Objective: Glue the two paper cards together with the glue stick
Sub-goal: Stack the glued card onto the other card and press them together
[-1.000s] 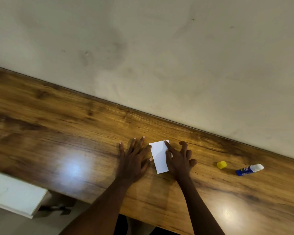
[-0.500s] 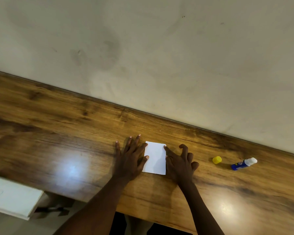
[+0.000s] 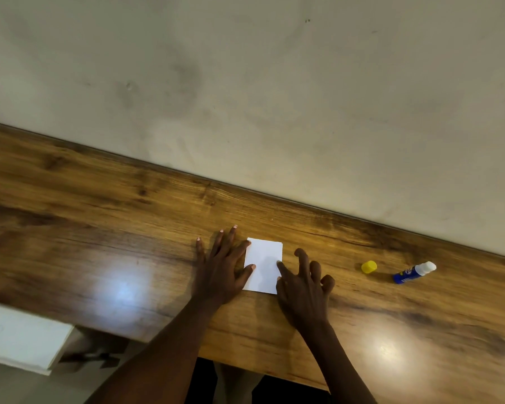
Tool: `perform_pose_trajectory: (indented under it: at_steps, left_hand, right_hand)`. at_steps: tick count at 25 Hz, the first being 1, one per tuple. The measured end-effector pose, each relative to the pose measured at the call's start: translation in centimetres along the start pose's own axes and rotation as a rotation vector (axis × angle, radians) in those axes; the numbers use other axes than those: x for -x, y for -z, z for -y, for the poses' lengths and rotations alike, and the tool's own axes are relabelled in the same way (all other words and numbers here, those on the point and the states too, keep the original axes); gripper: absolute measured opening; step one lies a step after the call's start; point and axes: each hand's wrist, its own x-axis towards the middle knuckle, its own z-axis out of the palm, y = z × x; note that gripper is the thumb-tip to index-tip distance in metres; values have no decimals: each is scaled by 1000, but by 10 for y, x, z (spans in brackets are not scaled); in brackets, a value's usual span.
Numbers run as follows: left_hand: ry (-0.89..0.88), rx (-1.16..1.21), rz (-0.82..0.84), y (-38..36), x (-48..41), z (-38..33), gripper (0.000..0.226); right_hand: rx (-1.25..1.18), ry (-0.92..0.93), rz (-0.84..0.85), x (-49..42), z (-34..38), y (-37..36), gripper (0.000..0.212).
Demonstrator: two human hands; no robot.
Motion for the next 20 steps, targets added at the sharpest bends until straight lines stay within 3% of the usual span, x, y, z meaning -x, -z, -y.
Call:
perform_pose_trajectory:
  at_steps: [6,13,20]
  left_hand:
    - [1,11,6,-1,0,0,58]
    - [19,143,-4,2,2,1,48]
    - [-2,88,-13,2,1,0,49]
  right_hand:
    - [42,-29,2,54,9,-6,40]
    - [-21,-164,-59,35,-7,-6,40]
    - [-13,-156,-61,24,2,-7,44]
